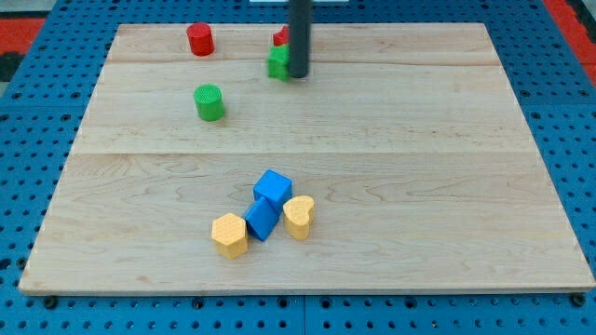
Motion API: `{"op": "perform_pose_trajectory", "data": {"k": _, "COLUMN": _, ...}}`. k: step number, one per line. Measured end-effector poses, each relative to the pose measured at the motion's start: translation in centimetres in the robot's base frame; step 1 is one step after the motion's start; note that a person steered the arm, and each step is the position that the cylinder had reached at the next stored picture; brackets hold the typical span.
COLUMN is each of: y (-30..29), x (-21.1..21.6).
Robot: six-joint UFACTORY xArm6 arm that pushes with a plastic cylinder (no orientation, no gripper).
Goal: Push the red circle into the green star
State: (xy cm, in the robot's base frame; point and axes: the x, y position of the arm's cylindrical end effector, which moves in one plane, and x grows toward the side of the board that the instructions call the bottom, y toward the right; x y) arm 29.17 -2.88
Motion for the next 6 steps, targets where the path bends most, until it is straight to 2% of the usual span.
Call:
{"op": "perform_pose_trajectory", "data": {"k": 1, "y": -5.9, "x": -1.0}}
{"op": "perform_pose_trajectory", "data": {"k": 3, "y": -17.3, "x": 0.7}}
{"op": "perform_pose_trajectory", "data": {"k": 4, "y": -21.9, "x": -3.3}}
{"op": "perform_pose_trajectory", "data": {"k": 5, "y": -19.1, "x": -5.8}}
{"op": "perform_pose_trajectory", "data": {"k": 6, "y": -9.5, "x": -4.6}}
